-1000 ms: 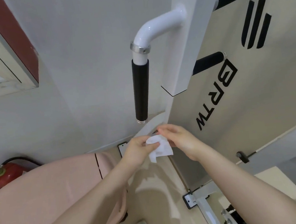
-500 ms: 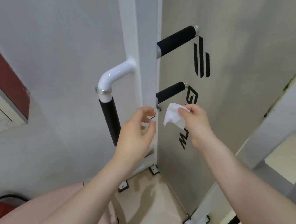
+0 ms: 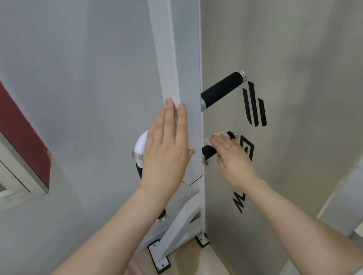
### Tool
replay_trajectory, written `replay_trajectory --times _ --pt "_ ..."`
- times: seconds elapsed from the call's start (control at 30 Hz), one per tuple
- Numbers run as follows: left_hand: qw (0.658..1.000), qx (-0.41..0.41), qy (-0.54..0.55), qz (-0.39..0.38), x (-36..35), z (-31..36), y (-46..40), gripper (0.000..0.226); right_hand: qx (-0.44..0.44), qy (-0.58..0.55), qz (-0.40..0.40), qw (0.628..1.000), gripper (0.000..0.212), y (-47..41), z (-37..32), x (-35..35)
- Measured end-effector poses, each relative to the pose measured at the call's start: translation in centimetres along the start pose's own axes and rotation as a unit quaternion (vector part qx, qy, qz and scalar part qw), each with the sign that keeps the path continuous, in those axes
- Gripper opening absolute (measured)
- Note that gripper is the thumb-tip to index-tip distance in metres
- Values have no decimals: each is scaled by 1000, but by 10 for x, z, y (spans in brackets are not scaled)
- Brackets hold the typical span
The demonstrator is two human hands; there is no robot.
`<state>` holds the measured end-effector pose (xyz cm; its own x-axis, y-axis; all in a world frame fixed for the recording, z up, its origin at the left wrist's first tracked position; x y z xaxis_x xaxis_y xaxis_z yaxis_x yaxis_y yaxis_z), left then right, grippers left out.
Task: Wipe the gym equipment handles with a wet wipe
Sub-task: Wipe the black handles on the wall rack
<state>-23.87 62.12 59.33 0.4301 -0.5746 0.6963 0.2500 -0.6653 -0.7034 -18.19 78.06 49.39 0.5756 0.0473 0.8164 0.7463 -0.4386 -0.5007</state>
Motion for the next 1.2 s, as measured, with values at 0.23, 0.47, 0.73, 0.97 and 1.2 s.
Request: replay_trajectory --times 0.23,0.47,0.73,0.97,1.2 --pt "1000 9 -9 -6 -9 -6 -1 97 108 -101 -88 985 57 -3 -35 -12" --pt "1000 -6 -13 11 -11 -9 -3 93 -23 -32 -73 997 50 -25 9 11" --pt "999 0 -39 16 -10 -7 -2 91 -16 2 -139 990 52 -44 41 15" --pt "993 43 -111 13 -15 6 8 97 155 -86 -191 965 38 -27 -6 -11" --pt "991 39 -124 36 -23 6 13 95 -79 -170 87 978 46 -2 25 -11"
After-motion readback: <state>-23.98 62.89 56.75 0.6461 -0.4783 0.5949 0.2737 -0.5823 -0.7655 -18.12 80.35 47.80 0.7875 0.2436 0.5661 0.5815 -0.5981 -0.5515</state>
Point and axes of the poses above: each hand's wrist, its own y-axis away from the middle knuckle, its own x-axis out of the back of the hand, z = x × y, the point moved 5 cm from there along -y, towards the middle knuckle
